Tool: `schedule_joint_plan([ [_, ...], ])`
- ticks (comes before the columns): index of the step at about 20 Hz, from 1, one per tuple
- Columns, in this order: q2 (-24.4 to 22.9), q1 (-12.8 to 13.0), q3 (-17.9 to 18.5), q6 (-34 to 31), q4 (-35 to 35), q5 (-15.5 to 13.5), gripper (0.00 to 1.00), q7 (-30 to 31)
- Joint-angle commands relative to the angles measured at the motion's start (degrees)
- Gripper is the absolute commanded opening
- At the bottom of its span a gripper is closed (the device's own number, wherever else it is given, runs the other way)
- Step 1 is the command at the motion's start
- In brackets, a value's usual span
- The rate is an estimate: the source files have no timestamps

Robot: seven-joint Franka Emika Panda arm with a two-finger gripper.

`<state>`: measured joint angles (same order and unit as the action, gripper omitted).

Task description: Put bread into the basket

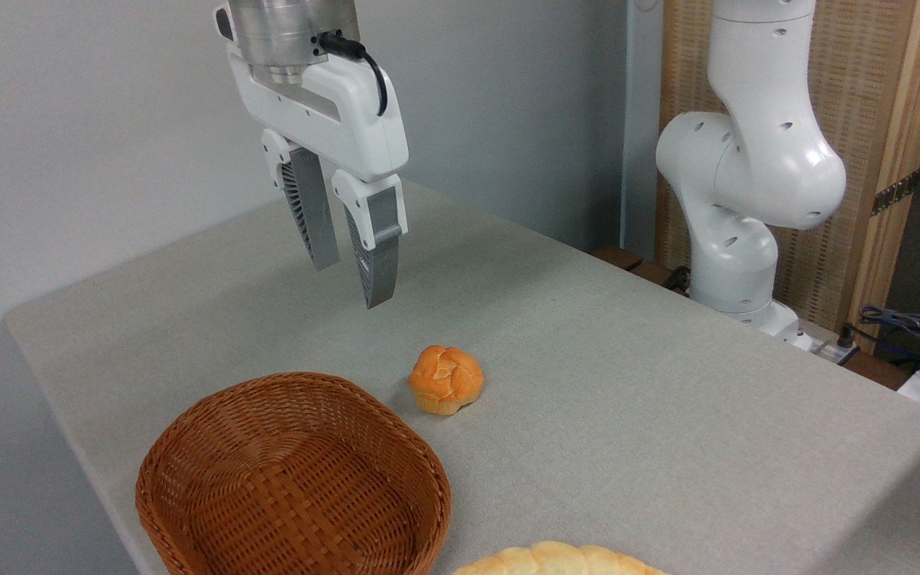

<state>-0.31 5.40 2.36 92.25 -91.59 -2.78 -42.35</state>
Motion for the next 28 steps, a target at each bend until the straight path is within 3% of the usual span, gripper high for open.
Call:
schedule_joint_plan([
  [1, 0.4, 0.1, 0.1, -0.9, 0.4, -1.2, 1.00, -0.2],
  [9, -0.9, 0.4, -3.2, 0.0, -4.9, -0.8, 1.00, -0.2],
  [14, -3.9, 3.2, -3.2, 11.1, -14.8, -0.3, 1.00, -0.6],
  [16, -4.4, 3.9, -3.2, 11.5, -17.1, 0.1, 1.00, -1.4],
  [19, -6.6, 5.0, -3.5, 11.6, -22.0, 3.7, 1.00, -3.0],
  [23, -7.4, 6.1, -3.5, 12.1, -25.7, 6.5, 1.00, -3.2],
  [25, -7.4, 6.7, -3.5, 12.2, -28.5, 9.9, 1.00, -4.7],
  [28, -7.4, 6.8, -3.6, 16.5, -31.6, 10.5, 1.00, -4.8],
])
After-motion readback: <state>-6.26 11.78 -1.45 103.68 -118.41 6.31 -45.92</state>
